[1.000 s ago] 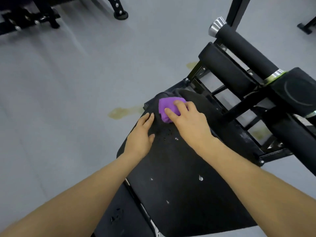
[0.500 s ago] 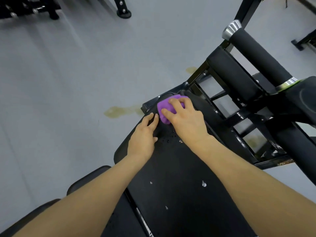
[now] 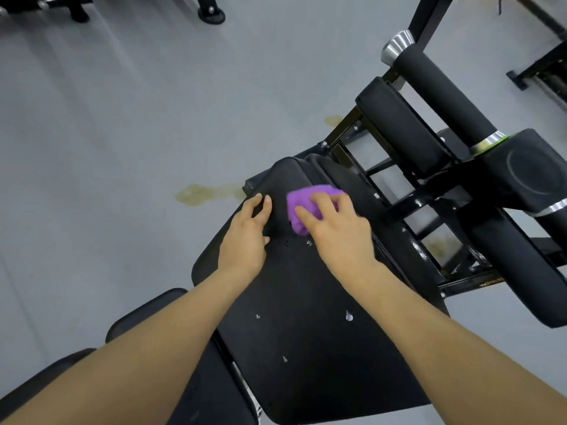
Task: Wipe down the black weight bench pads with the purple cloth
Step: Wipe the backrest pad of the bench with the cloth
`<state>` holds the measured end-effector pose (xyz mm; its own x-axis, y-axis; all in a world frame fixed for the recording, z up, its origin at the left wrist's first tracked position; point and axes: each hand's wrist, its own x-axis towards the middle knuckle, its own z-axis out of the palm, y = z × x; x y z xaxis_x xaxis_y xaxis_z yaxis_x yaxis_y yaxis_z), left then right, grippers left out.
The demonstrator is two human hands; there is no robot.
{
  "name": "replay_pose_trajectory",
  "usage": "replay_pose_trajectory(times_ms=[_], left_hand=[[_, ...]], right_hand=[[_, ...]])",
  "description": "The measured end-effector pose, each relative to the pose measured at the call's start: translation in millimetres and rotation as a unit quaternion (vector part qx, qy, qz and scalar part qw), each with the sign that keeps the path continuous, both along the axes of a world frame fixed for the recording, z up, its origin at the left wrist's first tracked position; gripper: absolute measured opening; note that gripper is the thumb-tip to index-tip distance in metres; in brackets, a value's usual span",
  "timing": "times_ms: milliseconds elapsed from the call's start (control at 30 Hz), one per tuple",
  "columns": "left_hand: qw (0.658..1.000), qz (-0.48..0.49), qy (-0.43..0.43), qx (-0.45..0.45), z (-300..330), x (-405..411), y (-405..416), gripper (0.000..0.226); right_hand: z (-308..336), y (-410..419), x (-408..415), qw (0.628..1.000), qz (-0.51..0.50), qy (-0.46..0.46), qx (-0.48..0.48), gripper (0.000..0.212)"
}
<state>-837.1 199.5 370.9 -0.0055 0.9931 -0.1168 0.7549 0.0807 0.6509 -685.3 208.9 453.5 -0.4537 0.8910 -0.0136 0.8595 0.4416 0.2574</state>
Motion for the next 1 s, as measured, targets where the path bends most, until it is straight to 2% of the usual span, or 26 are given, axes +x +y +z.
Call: replay_pose_trajectory(times_ms=[67,133,167,267,400,667,833,900,1000], left_hand=[[1.0,-0.009,0.005,0.0,-0.7,-0.8,0.9,0.078],[1.0,-0.011,0.012,0.003,-0.8,-0.8,1.0,0.078],[1.0,-0.009,0.011,0.002,-0.5,-0.6,0.6,0.078],[1.0,-0.001,-0.001,-0.003,0.9,0.1,-0.6,0.079],[1.0,0.003,0.01,-0.004,4.0,1.1,-1.9,0.079],[1.0,-0.006,0.018,-0.019,4.7,-0.7,-0.1,0.077],[0.999,-0.007,0.021,-0.024,5.2,0.1,0.3,0.075],[0.999,-0.005,0.021,-0.027,4.6,-0.5,0.6,0.076],[0.999,-0.005,0.011,-0.033,4.5,-1.5,0.8,0.076]], right_hand=[[7.4,23.3,-28.4,1.0,-0.008,0.002,0.018,0.049],[1.2,33.7,-29.9,1.0,-0.009,0.001,-0.01,0.051],[5.3,30.5,-24.9,1.0,-0.006,0.008,0.006,0.053],[8.9,-9.0,15.3,0.999,0.015,0.025,0.016,0.059],[12.2,-50.6,51.7,0.998,0.059,-0.018,-0.015,0.064],[0.9,14.7,-8.2,1.0,0.017,0.01,-0.012,0.058],[-6.0,8.5,-1.5,0.996,0.028,0.089,-0.009,0.042],[-5.8,12.2,-7.0,0.997,0.016,0.082,0.004,0.03],[-5.8,5.1,-3.9,0.997,0.02,0.073,0.027,0.027]])
